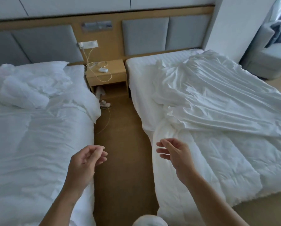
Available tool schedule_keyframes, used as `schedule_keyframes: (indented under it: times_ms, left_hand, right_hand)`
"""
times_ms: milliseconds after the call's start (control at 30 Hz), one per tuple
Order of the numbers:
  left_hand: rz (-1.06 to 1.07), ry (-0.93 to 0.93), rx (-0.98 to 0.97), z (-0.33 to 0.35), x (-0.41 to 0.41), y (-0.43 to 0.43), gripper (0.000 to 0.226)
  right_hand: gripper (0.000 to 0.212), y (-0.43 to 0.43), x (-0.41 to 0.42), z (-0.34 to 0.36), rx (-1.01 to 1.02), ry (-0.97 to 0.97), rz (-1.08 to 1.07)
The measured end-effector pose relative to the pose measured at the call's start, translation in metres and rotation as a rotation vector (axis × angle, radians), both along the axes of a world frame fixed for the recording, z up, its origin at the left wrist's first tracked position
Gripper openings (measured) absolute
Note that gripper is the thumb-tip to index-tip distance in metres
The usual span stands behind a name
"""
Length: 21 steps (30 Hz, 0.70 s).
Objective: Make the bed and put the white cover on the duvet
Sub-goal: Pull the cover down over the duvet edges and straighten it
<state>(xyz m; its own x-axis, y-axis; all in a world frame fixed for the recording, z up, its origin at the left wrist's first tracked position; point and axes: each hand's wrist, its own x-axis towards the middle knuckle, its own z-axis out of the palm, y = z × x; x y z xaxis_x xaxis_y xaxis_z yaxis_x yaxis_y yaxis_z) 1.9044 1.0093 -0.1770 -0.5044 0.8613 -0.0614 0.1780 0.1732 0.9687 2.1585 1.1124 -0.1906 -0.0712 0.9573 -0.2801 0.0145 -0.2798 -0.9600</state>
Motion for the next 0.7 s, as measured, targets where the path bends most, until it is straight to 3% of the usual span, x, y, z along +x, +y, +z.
schedule_keyframes:
  times_ms: [300,700]
  left_hand:
    - [-0.246,-0.029,-0.041,-0.019,-0.073,0.127,0.019]
    - [-0.26,-0.044,-0.093,-0.027,-0.148,0.371,0.017]
  right_hand:
    - [0.015,0.04,-0.042,-0.017,-0.031,-0.029,-0.265]
    - [0.014,0.277,-0.126,-0.022,-0.102,-0.03,-0.277]
